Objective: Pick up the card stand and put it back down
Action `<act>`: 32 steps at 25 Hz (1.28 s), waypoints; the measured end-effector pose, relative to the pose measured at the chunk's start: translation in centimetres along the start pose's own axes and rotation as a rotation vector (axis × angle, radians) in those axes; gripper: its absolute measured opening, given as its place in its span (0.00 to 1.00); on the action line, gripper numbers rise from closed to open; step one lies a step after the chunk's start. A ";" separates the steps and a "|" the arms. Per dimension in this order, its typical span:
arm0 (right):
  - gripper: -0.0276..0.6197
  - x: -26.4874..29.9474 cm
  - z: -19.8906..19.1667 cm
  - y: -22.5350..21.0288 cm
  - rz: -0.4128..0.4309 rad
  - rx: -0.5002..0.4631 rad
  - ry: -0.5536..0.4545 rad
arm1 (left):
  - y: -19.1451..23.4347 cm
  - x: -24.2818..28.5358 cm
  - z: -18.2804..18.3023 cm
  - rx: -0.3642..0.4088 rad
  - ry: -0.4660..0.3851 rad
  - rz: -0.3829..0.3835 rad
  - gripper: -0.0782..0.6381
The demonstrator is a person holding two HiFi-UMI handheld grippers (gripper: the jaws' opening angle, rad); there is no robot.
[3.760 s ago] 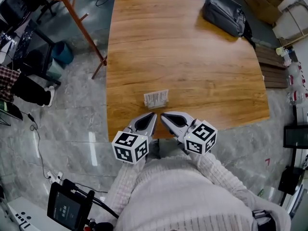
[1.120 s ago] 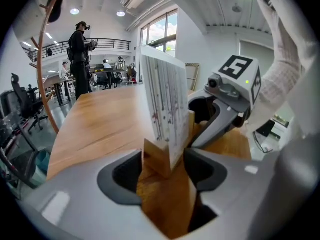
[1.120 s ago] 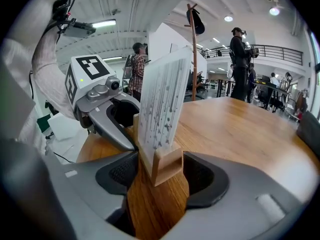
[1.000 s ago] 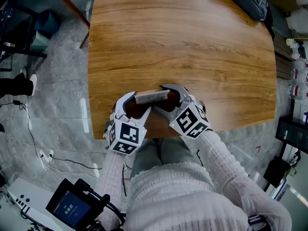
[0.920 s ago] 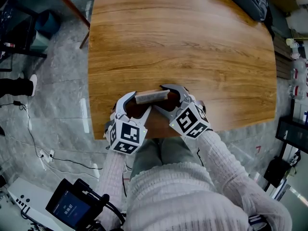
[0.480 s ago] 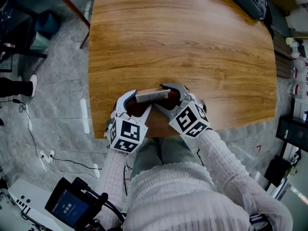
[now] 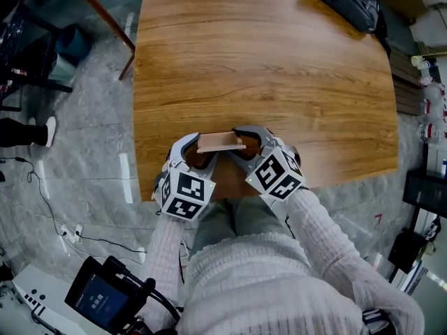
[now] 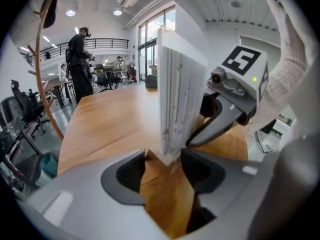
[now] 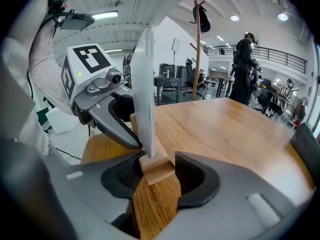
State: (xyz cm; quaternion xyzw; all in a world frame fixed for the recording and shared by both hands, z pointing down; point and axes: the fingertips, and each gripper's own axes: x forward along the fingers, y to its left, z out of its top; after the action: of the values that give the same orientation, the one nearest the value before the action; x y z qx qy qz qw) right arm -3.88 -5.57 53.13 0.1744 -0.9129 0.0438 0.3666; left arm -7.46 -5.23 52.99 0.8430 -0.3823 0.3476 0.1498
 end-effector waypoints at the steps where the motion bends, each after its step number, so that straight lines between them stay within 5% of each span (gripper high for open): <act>1: 0.33 -0.5 0.3 0.1 0.004 0.004 -0.004 | -0.1 -0.5 0.4 0.001 -0.004 -0.001 0.43; 16: 0.33 -6.8 7.6 -3.1 -0.015 0.019 -0.093 | 1.4 -5.8 8.9 0.029 -0.121 0.031 0.43; 32: 0.33 -11.4 9.9 -2.5 -0.036 -0.002 -0.126 | -0.3 -9.3 12.2 0.026 -0.155 0.041 0.42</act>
State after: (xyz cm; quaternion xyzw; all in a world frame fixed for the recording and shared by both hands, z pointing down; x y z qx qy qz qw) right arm -1.89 -6.67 38.02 0.1928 -0.9309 0.0255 0.3092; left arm -5.85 -6.34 37.81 0.8613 -0.4052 0.2893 0.1016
